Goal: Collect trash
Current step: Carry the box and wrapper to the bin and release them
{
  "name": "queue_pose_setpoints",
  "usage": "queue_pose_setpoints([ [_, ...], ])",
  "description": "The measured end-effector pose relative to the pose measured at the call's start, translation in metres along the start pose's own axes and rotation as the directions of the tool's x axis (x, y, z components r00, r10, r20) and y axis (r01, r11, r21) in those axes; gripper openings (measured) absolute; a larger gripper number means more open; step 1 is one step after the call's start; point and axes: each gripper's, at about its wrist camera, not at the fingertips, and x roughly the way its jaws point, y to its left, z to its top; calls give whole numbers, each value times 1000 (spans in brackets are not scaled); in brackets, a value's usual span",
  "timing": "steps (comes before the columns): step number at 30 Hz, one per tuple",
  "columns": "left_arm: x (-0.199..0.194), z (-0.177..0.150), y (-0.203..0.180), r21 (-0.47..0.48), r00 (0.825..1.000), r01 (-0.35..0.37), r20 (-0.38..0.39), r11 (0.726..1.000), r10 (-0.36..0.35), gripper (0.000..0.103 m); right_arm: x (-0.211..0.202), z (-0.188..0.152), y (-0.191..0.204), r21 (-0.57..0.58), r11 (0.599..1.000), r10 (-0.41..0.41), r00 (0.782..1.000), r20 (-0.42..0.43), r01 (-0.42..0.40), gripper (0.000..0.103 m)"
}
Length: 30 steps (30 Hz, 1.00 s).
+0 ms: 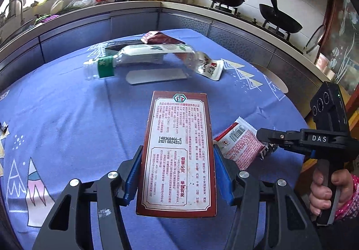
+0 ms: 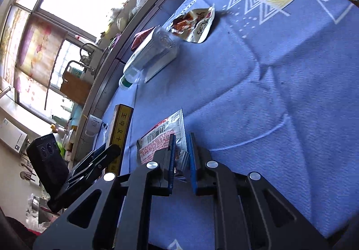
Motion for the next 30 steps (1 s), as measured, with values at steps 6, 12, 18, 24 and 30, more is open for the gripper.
queue_pose_setpoints([
  [6, 16, 12, -38, 78, 999, 47, -11, 996, -46, 59, -44, 9, -37, 75, 997, -34, 993, 110, 25, 10],
  [12, 36, 29, -70, 138, 996, 90, -35, 986, -86, 59, -77, 18, -63, 122, 992, -56, 980, 192, 33, 10],
  [18, 52, 54, -98, 207, 993, 117, -37, 971, -111, 59, -93, 30, -83, 158, 987, -77, 966, 245, 38, 10],
  [24, 75, 93, -138, 306, 990, 142, -22, 941, -142, 59, -115, 50, -106, 185, 982, -109, 940, 323, 50, 10],
  [30, 118, 150, -184, 340, 980, 197, -38, 920, -196, 59, -140, 91, -139, 218, 973, -166, 897, 409, 81, 10],
])
